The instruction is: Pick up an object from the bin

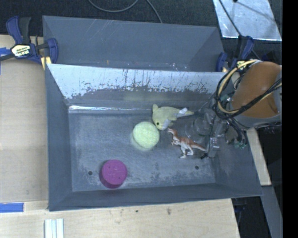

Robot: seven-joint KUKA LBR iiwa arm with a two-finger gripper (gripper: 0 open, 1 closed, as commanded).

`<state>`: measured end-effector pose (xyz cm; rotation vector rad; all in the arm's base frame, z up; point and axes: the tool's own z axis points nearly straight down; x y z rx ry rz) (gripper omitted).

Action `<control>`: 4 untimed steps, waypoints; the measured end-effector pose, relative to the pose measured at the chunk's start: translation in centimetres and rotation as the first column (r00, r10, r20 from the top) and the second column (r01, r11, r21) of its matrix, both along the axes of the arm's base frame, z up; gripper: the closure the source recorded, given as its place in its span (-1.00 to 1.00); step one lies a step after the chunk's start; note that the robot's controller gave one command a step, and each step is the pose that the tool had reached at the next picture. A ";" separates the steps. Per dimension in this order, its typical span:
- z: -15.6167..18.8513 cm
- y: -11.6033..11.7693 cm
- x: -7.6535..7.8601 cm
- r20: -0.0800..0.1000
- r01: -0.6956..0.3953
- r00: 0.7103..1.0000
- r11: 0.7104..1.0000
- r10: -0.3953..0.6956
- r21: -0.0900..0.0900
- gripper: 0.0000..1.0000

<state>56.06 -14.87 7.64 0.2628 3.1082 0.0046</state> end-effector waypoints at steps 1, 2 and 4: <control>0.0 2.1 -1.4 0.002 0.077 0.997 0.997 -0.077 -0.006 -1.00; 0.1 3.2 -1.3 0.003 0.128 0.992 0.992 -0.128 0.000 1.00; 0.4 3.2 -1.3 -0.002 0.130 0.991 0.991 -0.130 0.001 1.00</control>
Offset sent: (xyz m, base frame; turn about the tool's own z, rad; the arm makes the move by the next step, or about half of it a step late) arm -0.0204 0.0308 -0.0064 0.1337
